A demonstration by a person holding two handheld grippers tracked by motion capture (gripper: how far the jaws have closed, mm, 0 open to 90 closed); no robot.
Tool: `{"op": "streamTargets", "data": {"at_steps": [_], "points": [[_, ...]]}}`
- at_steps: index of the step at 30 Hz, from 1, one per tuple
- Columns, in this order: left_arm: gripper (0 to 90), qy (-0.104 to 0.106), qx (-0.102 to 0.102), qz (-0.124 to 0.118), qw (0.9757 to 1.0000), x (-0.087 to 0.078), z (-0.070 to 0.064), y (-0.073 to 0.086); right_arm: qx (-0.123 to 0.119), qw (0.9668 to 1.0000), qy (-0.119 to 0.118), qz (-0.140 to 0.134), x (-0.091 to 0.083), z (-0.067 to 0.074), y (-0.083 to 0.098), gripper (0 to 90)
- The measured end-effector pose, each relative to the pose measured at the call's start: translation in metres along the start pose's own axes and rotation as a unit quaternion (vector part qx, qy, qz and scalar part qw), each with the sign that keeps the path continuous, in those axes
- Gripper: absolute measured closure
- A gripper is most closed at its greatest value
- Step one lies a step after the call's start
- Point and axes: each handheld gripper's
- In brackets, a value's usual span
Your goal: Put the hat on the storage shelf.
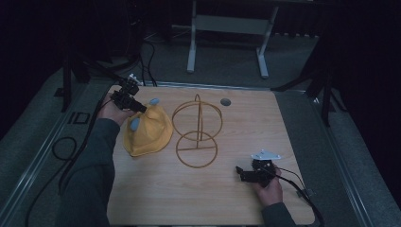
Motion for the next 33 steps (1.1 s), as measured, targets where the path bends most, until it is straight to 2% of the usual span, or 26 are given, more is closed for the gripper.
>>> {"op": "streamTargets", "data": {"at_steps": [13, 20, 33], "points": [[58.5, 0.0, 0.0, 0.019, 0.9998, 0.007, -0.002, -0.005, 0.0, 1.0, 0.0, 0.0, 0.0, 0.0, 0.0, 13.0], [58.5, -0.003, -0.01, 0.017, 0.9998, 0.01, -0.003, -0.006, 0.0, 1.0, 0.0, 0.0, 0.0, 0.0, 0.0, 13.1], [60.4, -0.007, -0.007, 0.026, 0.9996, 0.017, -0.005, -0.007, 0.0, 1.0, 0.0, 0.0, 0.0, 0.0, 0.0, 13.1]]}}
Point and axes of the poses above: each handheld gripper's, and its own axes: x roughly forward along the jaws, y roughly out of its underside, z roughly to its left, and after that the axes turned 8 degrees about -x, right-handed
